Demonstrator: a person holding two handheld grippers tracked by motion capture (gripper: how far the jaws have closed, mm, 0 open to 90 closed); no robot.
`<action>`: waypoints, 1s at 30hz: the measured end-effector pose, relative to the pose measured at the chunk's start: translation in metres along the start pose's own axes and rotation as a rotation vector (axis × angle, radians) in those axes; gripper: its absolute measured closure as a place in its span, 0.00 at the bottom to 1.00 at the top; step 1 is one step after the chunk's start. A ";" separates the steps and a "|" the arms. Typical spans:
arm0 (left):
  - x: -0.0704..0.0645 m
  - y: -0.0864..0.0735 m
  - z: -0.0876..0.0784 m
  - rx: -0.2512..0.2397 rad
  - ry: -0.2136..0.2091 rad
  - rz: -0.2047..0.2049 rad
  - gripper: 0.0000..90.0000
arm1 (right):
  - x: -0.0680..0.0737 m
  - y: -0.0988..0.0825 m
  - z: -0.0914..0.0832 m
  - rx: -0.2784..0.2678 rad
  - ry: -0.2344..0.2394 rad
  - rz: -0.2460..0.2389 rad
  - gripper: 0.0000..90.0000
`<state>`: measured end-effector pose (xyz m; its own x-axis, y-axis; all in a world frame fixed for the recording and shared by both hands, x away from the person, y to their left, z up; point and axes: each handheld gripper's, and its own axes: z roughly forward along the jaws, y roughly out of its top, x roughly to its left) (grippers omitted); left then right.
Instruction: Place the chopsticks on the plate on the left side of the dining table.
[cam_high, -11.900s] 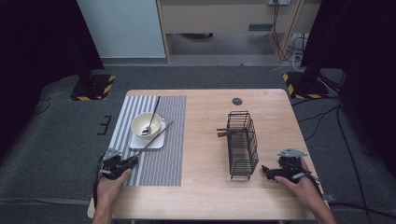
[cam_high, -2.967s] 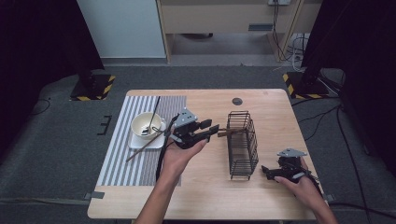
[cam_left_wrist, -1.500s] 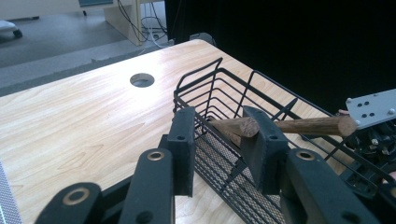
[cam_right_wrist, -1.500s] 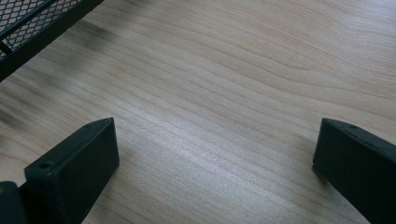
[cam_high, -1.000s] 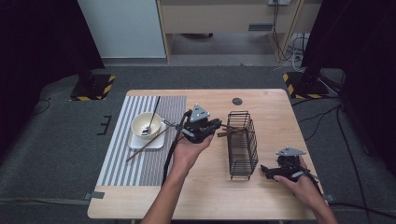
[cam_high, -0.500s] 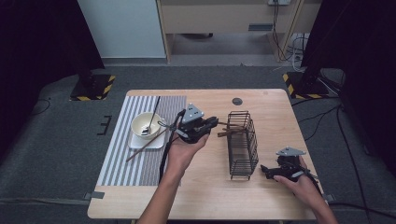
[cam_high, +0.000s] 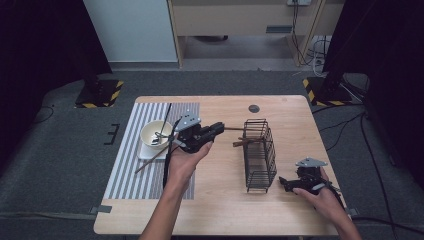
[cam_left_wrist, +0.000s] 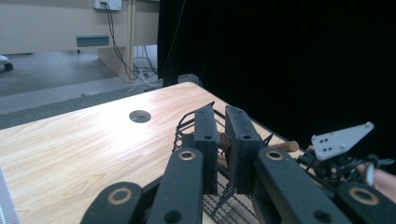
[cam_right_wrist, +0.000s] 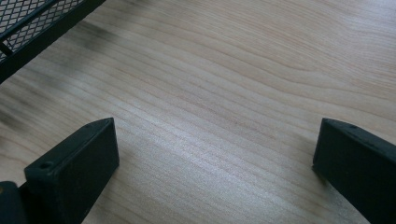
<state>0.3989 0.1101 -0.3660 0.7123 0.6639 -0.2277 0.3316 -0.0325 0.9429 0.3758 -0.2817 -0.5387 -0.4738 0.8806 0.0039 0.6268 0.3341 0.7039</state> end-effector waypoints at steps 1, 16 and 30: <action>0.001 0.000 -0.001 -0.004 0.001 -0.004 0.93 | 0.000 0.000 0.000 -0.001 0.000 0.000 0.00; 0.015 0.007 -0.027 -0.109 -0.049 -0.085 0.93 | 0.000 0.000 0.000 -0.001 0.001 0.001 0.00; 0.012 0.006 -0.019 -0.170 -0.053 -0.110 0.93 | 0.000 0.000 0.001 -0.002 0.002 -0.001 0.00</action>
<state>0.3973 0.1322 -0.3585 0.7109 0.6160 -0.3394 0.3030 0.1673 0.9382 0.3765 -0.2815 -0.5389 -0.4755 0.8797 0.0043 0.6253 0.3345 0.7051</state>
